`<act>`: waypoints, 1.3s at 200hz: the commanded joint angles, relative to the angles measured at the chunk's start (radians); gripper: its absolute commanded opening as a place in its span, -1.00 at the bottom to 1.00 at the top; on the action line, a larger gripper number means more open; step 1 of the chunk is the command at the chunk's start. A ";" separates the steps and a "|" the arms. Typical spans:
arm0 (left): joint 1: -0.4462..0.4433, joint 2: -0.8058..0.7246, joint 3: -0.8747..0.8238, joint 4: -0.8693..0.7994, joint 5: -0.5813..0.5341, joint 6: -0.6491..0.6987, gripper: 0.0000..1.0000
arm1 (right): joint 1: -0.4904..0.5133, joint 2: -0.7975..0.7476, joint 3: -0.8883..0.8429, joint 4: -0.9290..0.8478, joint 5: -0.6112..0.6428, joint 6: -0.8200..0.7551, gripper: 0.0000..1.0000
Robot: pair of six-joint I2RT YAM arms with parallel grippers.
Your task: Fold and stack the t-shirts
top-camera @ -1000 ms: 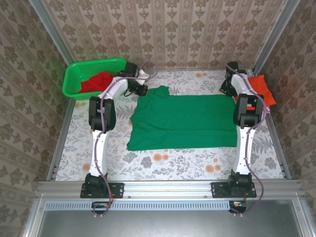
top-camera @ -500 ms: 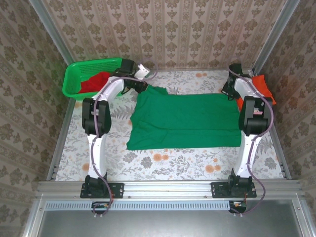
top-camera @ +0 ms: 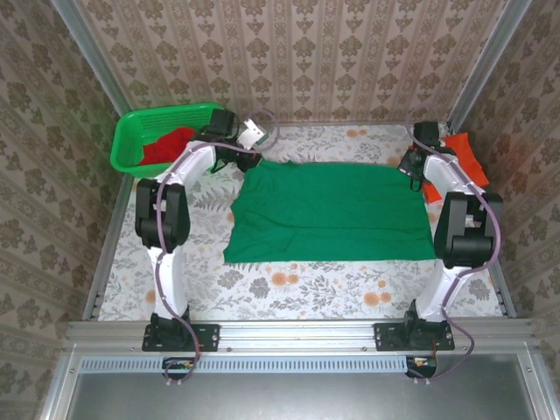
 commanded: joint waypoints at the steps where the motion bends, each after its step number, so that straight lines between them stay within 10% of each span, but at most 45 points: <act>1: -0.014 -0.086 -0.063 -0.004 0.001 0.044 -1.00 | -0.002 -0.081 -0.064 0.021 0.007 -0.008 -1.00; 260: -0.117 -0.568 -0.690 0.037 -0.104 -0.112 -1.00 | -0.065 -0.448 -0.422 -0.101 0.037 0.037 -1.00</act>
